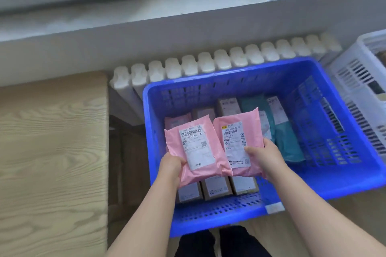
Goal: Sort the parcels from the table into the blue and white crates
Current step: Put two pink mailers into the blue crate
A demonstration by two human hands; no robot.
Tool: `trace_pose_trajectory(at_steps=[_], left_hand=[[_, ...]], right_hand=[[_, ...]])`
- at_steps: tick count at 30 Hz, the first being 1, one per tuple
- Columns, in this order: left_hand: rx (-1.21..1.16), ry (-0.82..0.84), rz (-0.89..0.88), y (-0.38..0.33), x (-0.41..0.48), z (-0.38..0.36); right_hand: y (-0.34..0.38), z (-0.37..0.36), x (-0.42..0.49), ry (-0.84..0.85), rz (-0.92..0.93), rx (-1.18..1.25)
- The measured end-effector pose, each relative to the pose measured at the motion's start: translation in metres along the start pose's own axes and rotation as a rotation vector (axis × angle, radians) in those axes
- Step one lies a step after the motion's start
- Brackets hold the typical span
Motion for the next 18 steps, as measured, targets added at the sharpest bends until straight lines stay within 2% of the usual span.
trace_pose_trajectory(at_steps=[5, 11, 15, 18], left_hand=[[-0.013, -0.056, 0.007, 0.016, 0.03, -0.004], [-0.025, -0.178, -0.126, -0.005, 0.069, -0.007], [0.156, -0.257, -0.241, -0.024, 0.098, -0.008], [0.315, -0.333, -0.279, -0.031, 0.122, -0.006]], right_hand=[[-0.006, -0.01, 0.038, 0.01, -0.039, -0.047], [0.017, -0.045, 0.079, 0.087, -0.019, -0.016], [0.03, -0.078, 0.096, 0.081, 0.135, -0.266], [0.03, -0.099, 0.111, 0.085, 0.206, -0.345]])
Point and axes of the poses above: each hand's wrist, its own x-axis towards the middle knuckle, its own z-axis out of the back of the hand, y = z × x, the point moved 9 cm from there along x, towards the middle knuckle, and after that the axes turned 7 degrees about -z, right-handed, at the moved point
